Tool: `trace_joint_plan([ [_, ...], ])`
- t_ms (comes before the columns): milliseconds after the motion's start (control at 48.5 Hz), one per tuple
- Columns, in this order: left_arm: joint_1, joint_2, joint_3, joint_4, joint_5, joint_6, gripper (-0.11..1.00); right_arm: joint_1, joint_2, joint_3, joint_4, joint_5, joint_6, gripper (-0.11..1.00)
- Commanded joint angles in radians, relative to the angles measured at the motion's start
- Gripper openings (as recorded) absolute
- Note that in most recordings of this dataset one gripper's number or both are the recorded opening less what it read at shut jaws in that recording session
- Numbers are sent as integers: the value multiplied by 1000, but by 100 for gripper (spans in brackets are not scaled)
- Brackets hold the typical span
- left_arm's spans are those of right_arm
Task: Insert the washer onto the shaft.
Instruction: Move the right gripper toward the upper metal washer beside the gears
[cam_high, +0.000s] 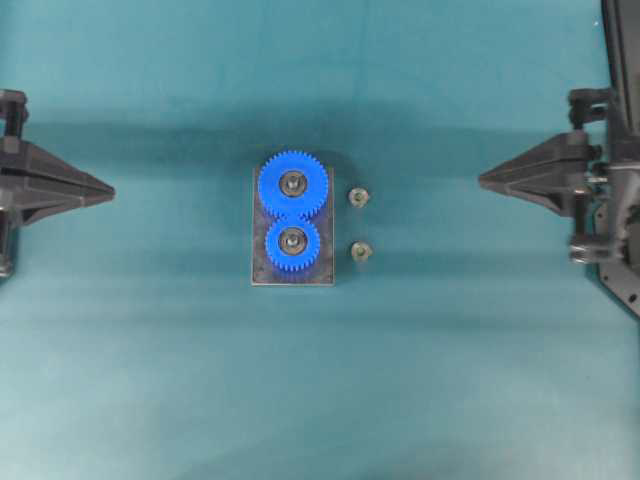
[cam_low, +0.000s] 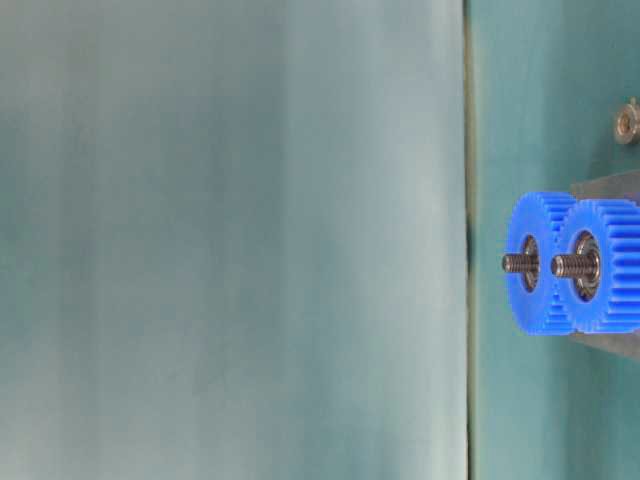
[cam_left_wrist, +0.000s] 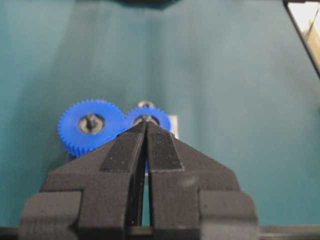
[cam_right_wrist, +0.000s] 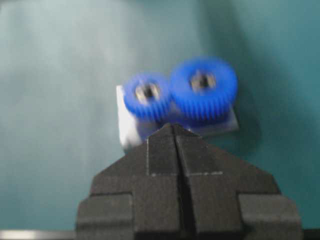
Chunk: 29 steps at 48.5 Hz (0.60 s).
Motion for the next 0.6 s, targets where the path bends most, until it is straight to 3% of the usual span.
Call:
trace_joint_plan([
  [0,0,37,-60,3,9,5,1,-17,55,-49,2,51,11,-1],
  [309,12,166,-127,8,61,12,1,-95,321,-193,-12,249,5,-1],
  [577,12,173,-130,8,63,11,1,-115,479,-241,-67,195,-23,-1],
])
